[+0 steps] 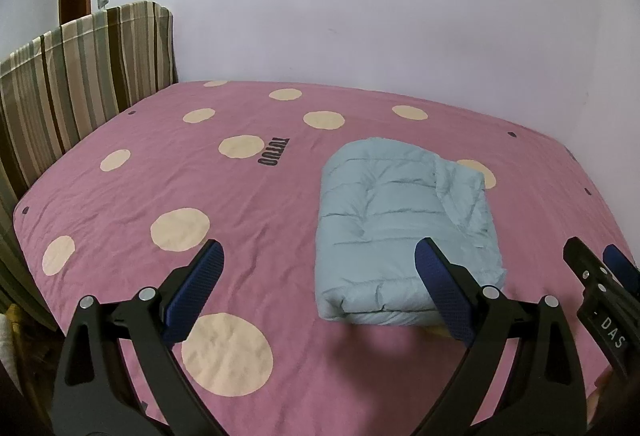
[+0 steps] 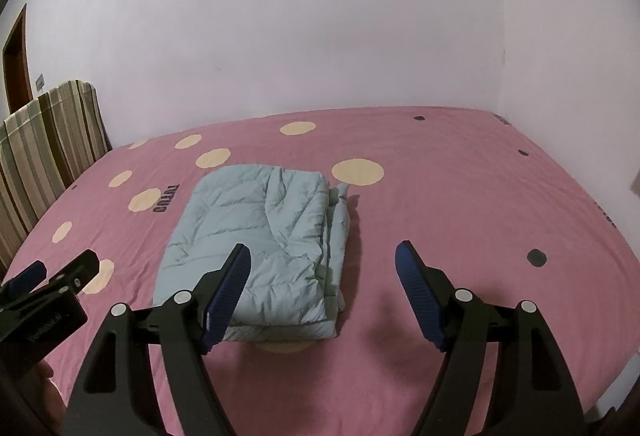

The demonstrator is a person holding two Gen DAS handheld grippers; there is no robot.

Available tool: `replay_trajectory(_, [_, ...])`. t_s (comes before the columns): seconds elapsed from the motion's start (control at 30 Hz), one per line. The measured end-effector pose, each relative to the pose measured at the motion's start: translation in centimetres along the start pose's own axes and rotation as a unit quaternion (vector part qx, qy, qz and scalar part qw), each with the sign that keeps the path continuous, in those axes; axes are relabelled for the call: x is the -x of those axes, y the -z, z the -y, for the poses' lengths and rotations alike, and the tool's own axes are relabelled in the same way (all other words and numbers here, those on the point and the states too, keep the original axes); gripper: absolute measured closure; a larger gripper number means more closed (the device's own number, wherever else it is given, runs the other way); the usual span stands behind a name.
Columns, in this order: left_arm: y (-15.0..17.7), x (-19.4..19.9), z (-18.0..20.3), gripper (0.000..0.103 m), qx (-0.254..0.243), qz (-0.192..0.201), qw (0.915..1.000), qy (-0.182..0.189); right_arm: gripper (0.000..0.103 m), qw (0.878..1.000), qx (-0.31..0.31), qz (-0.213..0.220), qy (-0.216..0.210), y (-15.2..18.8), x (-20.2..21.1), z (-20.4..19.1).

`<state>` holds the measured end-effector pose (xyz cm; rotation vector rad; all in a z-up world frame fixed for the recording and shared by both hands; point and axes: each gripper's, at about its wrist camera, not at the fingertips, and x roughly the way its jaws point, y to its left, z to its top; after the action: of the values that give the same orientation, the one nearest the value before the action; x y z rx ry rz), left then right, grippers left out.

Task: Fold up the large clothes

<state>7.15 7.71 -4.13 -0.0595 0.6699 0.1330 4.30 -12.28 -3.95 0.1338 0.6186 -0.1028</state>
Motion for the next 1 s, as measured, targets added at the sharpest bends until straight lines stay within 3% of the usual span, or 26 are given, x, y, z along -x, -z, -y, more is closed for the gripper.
replay_trajectory(1.0, [0.24,0.1,0.06,0.007,-0.002,-0.004,0.9998,0.021,0.029,1.0,0.013,0.012,0.0,0.37,0.42,-0.83])
